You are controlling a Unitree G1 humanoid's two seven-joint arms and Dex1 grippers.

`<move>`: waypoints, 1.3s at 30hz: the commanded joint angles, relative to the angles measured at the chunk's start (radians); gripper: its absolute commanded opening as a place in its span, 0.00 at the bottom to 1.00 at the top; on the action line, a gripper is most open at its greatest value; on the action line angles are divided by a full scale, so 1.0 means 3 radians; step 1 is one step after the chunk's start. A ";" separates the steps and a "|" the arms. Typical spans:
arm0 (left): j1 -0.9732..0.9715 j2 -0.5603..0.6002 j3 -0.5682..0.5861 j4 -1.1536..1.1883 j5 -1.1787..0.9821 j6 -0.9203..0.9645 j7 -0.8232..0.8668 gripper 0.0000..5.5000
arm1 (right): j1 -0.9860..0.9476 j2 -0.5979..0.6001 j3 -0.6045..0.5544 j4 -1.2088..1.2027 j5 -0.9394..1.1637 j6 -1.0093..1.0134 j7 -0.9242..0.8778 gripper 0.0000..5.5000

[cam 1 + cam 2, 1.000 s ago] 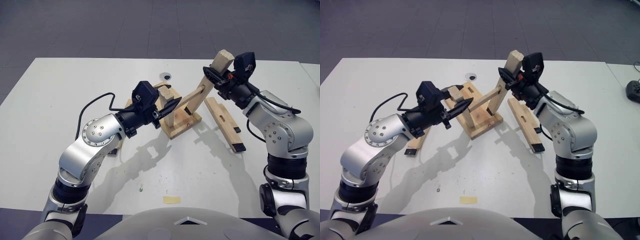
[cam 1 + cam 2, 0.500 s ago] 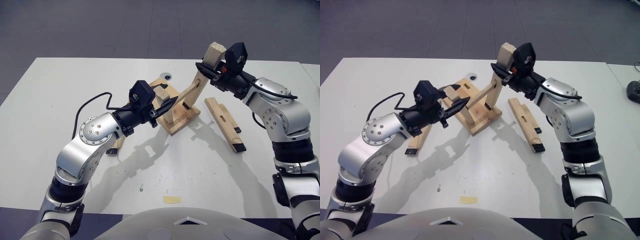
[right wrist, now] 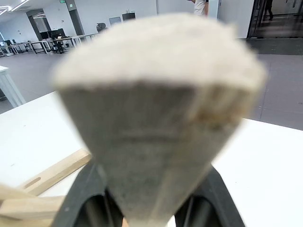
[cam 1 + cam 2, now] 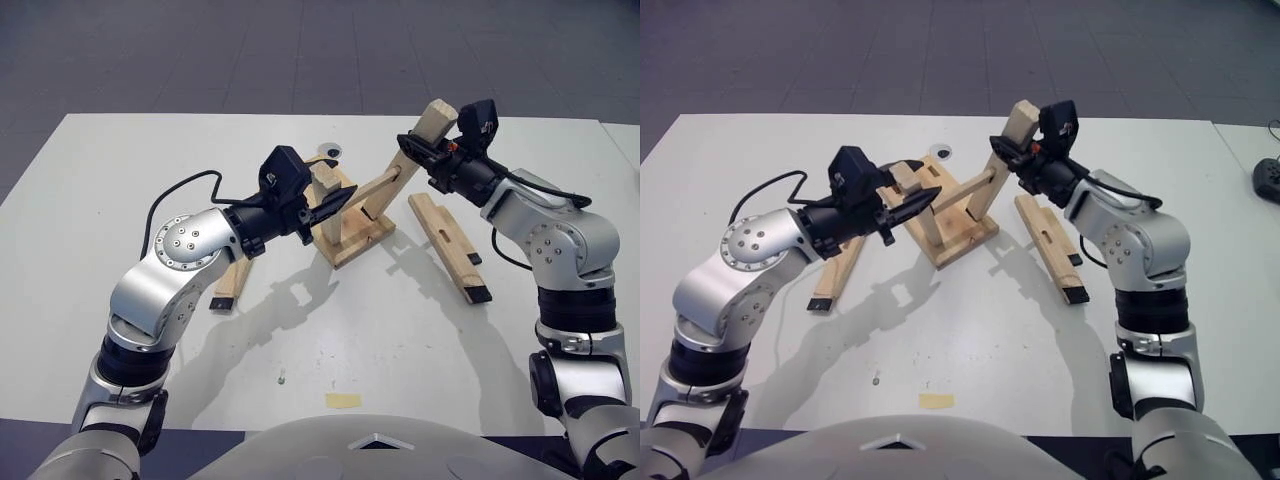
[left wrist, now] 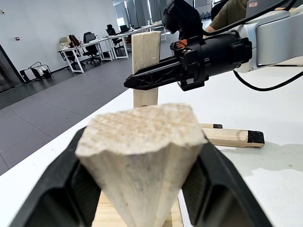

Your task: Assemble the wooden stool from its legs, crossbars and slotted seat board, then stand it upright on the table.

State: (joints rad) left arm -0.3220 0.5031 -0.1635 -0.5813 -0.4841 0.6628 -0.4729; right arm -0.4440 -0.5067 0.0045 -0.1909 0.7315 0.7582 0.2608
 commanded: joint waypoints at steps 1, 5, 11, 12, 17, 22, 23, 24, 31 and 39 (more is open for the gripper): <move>-0.0042 0.0113 0.0162 0.0198 -0.0056 0.0274 -0.0038 0.37 | 0.0721 0.0068 0.0608 0.0083 -0.0288 0.0661 -0.0162 0.19; -0.0086 -0.0014 0.0321 0.0241 -0.0155 0.0307 0.0056 0.37 | 0.0606 0.0239 0.0417 0.0010 -0.0210 0.0396 -0.0171 0.19; -0.0084 -0.0125 0.0699 0.0023 -0.0653 0.0429 -0.0058 0.37 | 0.0381 0.0448 -0.0057 -0.0258 0.0139 0.0209 -0.0051 0.25; -0.0080 -0.0077 0.0736 -0.0042 -0.0744 0.0464 -0.0131 0.44 | 0.0388 0.0459 -0.0095 -0.0300 0.0173 0.0192 -0.0023 0.26; -0.0068 0.0155 0.0956 -0.0282 -0.1223 0.0612 -0.0334 0.58 | 0.0340 0.0525 -0.0376 -0.0420 0.0392 0.0170 0.0065 0.41; -0.0056 0.0253 0.0982 -0.0312 -0.1174 0.0569 -0.0229 0.72 | -0.0044 0.0521 -0.0709 -0.0343 0.0637 0.0131 0.0096 0.55; -0.0072 0.0245 0.1007 -0.0298 -0.1156 0.0544 -0.0176 0.74 | -0.0151 0.0516 -0.0785 -0.0317 0.0697 0.0121 0.0089 0.57; -0.0104 0.0227 0.1047 -0.0270 -0.1147 0.0524 -0.0109 0.78 | -0.0268 0.0520 -0.0861 -0.0281 0.0783 0.0123 0.0077 0.61; -0.0651 -0.0105 0.1533 0.0019 -0.1541 0.0413 0.0548 0.98 | -0.1565 0.0572 -0.1222 0.0279 0.0952 -0.0243 -0.0170 0.83; -0.0518 -0.0133 0.1219 0.0007 -0.1452 0.0445 0.0696 0.98 | -0.0233 0.1004 -0.0042 0.0487 0.0301 0.0062 -0.0475 0.98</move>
State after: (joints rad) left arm -0.4946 0.4690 0.2501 -0.5798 -0.9455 0.7888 -0.2707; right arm -0.8440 -0.2176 -0.2596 -0.0286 0.9839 0.6937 0.1377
